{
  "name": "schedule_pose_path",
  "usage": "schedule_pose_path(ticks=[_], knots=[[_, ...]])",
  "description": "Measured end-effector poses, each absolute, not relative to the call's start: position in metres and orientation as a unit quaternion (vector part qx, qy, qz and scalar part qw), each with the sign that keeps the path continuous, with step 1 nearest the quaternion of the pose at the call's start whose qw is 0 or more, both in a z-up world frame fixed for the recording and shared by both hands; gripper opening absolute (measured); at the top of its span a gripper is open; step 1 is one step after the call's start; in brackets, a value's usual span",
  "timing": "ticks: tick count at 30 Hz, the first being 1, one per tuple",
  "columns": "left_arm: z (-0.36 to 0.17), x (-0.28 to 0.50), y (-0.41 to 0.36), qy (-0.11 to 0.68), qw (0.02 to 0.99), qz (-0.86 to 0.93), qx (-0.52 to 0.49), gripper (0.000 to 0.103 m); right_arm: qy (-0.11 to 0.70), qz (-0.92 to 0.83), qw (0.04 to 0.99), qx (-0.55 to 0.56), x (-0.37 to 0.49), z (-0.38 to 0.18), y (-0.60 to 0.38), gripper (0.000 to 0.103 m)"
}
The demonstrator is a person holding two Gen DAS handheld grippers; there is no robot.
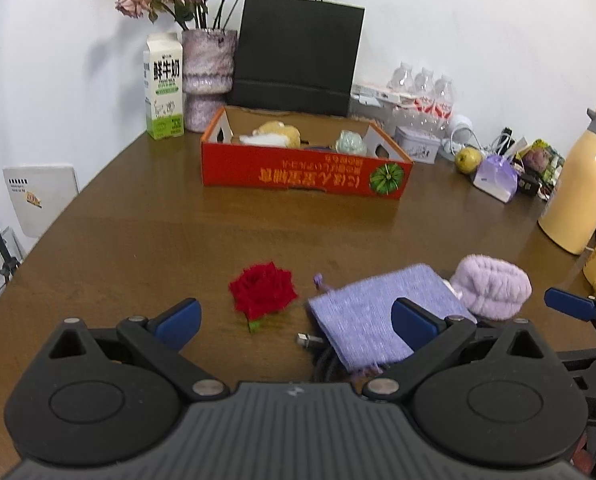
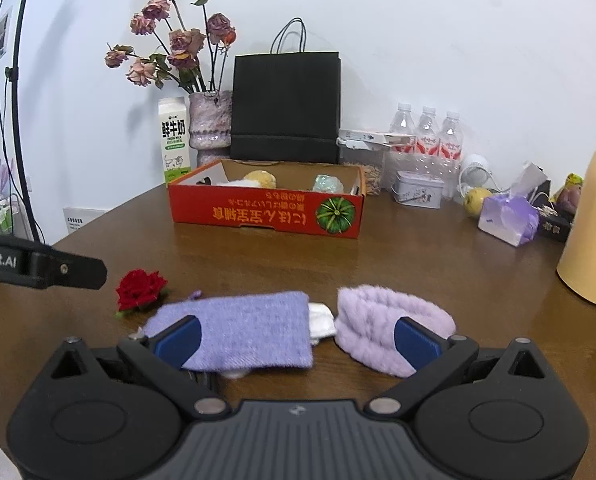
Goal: Organize objects
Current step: 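Withdraw both grippers from the box back toward the table, then grasp the braided cable with the left gripper and lift it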
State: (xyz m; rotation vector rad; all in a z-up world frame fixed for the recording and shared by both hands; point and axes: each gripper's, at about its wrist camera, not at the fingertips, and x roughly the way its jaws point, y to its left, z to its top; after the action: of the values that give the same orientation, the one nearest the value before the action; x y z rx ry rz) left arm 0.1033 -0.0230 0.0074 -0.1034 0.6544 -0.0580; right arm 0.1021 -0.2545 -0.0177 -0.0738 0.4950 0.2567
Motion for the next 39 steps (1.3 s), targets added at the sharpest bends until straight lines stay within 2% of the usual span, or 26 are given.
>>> schedule_pose_path(ticks=[13, 39], knots=[[-0.022, 0.099, -0.049, 0.362, 0.929, -0.05, -0.058, 0.103, 0.246, 0.113, 0.962, -0.031, 0.088, -0.03, -0.28, 0.103], [-0.06, 0.113, -0.091, 0.387, 0.92, -0.043, -0.047, 0.103, 0.249, 0.085, 0.965, -0.005, 0.087, -0.054, -0.308, 0.103]])
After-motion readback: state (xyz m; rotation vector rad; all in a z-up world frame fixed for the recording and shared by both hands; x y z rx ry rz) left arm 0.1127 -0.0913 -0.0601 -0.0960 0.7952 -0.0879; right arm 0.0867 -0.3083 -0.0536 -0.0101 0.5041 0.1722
